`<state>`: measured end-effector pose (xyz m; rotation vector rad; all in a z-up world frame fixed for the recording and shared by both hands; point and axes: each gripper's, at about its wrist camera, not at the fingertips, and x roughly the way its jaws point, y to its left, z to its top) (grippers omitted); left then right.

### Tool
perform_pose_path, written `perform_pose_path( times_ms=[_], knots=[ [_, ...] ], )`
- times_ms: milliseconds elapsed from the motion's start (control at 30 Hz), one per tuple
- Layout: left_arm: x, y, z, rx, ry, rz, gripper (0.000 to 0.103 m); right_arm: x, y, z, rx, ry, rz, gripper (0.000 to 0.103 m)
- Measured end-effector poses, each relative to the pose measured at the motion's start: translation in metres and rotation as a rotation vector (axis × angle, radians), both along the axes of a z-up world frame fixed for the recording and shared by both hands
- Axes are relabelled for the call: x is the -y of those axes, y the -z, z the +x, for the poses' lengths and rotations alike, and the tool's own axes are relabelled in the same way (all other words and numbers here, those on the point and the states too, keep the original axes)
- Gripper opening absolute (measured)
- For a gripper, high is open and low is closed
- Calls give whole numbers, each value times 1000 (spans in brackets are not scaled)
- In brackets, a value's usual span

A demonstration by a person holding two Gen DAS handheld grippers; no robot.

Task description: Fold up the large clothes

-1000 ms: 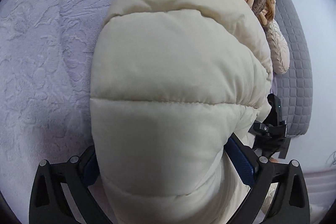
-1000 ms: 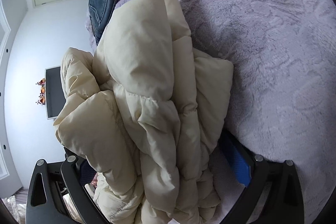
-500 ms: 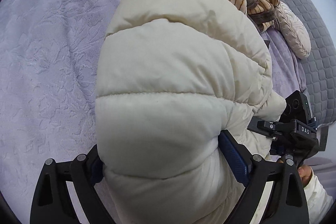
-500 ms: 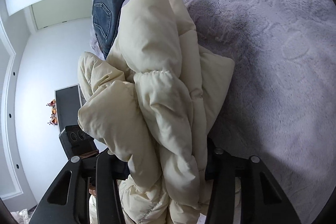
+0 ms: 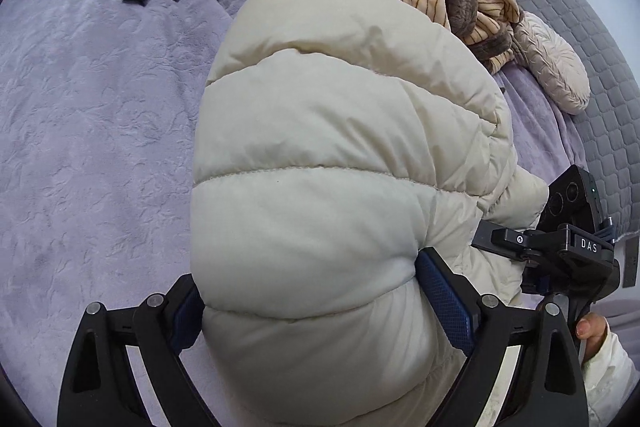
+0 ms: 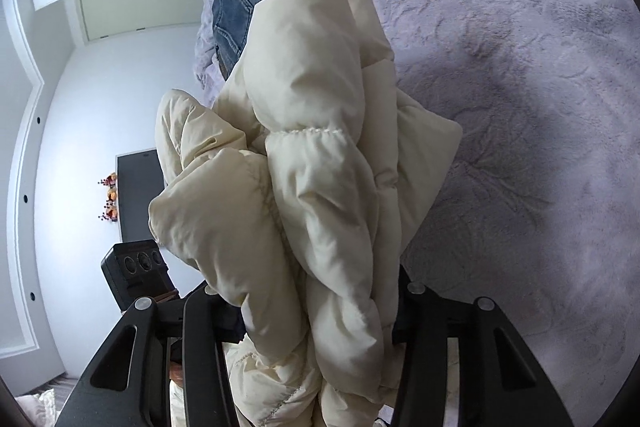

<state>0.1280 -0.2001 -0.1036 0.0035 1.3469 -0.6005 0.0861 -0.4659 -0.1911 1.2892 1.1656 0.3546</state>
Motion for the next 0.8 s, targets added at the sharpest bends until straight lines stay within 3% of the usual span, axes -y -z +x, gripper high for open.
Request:
perform_pose_path(
  times_ms=[200,467,633,800],
  knots=[
    [-61,-7,18,25,-44,-15,95,-37,-12,28,29,-48,-40,51],
    [-172,-2,69,40,-128,14,95,-127,-9,81,55,-107,-53,51],
    [-229,10,104,58,-194,40,95,-184,4,125,72,-164,-61,51],
    [-255,36,134,96,-229,87,95,-219,17,160,90,-208,-101,51]
  ],
)
